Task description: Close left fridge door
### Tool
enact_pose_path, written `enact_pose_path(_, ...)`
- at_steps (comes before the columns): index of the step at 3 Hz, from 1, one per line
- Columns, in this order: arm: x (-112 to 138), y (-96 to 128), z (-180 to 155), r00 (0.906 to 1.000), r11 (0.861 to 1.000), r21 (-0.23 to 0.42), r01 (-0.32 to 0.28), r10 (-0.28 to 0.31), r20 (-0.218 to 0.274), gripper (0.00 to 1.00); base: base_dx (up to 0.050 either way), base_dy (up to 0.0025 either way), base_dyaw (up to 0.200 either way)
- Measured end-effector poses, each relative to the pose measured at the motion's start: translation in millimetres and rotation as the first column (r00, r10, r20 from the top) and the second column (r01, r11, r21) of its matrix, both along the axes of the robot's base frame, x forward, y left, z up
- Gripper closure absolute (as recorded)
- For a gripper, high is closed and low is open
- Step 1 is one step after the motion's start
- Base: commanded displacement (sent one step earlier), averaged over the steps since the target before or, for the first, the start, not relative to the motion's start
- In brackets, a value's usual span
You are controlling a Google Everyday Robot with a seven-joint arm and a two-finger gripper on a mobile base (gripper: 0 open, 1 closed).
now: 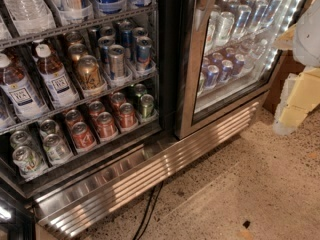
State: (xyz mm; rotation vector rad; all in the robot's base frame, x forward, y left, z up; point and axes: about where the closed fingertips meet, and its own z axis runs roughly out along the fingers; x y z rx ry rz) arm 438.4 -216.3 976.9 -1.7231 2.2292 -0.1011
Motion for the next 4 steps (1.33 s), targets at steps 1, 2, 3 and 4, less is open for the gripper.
enact_pose_path(1, 0.0, 0.0, 0.0, 1.0, 1.0, 0.0, 0.0, 0.0, 0.0, 0.0, -0.05, 0.00004, 0.0)
enact_pose_path(2, 0.0, 0.0, 0.0, 1.0, 1.0, 0.0, 0.0, 0.0, 0.0, 0.0, -0.05, 0.00017, -0.001)
enact_pose_path(3, 0.0, 0.0, 0.0, 1.0, 1.0, 0.0, 0.0, 0.0, 0.0, 0.0, -0.05, 0.00016, -0.001)
enact_pose_path(4, 0.0, 0.0, 0.0, 1.0, 1.0, 0.0, 0.0, 0.0, 0.0, 0.0, -0.05, 0.00007, 0.0)
